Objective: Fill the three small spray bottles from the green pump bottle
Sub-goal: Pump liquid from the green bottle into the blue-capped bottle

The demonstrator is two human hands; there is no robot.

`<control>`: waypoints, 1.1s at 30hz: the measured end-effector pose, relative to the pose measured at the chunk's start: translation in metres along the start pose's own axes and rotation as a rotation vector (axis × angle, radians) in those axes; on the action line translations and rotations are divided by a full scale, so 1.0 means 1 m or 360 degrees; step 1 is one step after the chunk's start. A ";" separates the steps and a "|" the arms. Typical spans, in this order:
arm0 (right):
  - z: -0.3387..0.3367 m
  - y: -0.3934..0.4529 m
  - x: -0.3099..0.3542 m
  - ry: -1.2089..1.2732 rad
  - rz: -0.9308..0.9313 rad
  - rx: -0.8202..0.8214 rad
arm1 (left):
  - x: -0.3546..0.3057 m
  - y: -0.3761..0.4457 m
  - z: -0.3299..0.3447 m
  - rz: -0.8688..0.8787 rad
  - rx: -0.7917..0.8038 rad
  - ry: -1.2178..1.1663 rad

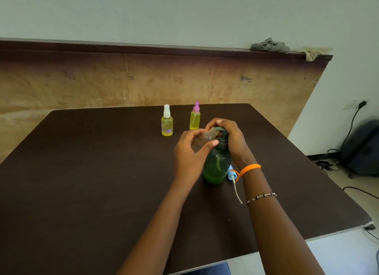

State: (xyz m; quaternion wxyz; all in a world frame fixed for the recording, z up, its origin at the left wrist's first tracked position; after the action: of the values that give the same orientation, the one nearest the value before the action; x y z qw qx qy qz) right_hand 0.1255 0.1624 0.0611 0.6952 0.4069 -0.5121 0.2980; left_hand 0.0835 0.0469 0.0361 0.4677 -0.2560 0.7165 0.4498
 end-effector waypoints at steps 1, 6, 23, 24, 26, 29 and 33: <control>0.000 0.000 -0.001 -0.0001 -0.0006 -0.0016 | 0.000 0.001 0.000 0.0001 -0.0011 -0.0007; -0.001 0.001 -0.001 -0.0191 -0.0108 -0.0050 | 0.003 0.003 0.000 -0.0009 -0.0011 0.0001; 0.008 0.033 0.058 -0.0890 0.0515 0.0058 | -0.004 0.005 -0.005 -0.0048 0.0016 -0.0068; 0.010 0.036 0.052 -0.0916 0.0551 0.0038 | -0.004 0.005 -0.004 -0.0044 0.0015 -0.0066; 0.012 0.042 0.037 -0.0983 0.0599 0.0008 | -0.002 0.005 -0.004 -0.0039 0.0003 -0.0054; 0.002 0.045 0.016 -0.1132 0.0614 -0.0142 | 0.001 0.004 -0.003 -0.0039 -0.0002 -0.0038; -0.006 0.039 0.008 -0.1248 0.0648 -0.0313 | 0.003 0.002 -0.001 -0.0034 0.0027 -0.0013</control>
State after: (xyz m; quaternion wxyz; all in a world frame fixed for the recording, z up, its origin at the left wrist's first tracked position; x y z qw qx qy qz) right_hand 0.0985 0.1868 0.0783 0.4114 0.3120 -0.8322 0.2020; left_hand 0.0806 0.0469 0.0343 0.4776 -0.2580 0.7156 0.4396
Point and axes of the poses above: each hand's wrist, its own y-axis towards the middle knuckle, its own z-axis out of the palm, x = y × z, the point moved 4 cm from there along y, towards the middle knuckle, and after that the axes turned 10 degrees about y, right-handed, at the moved point
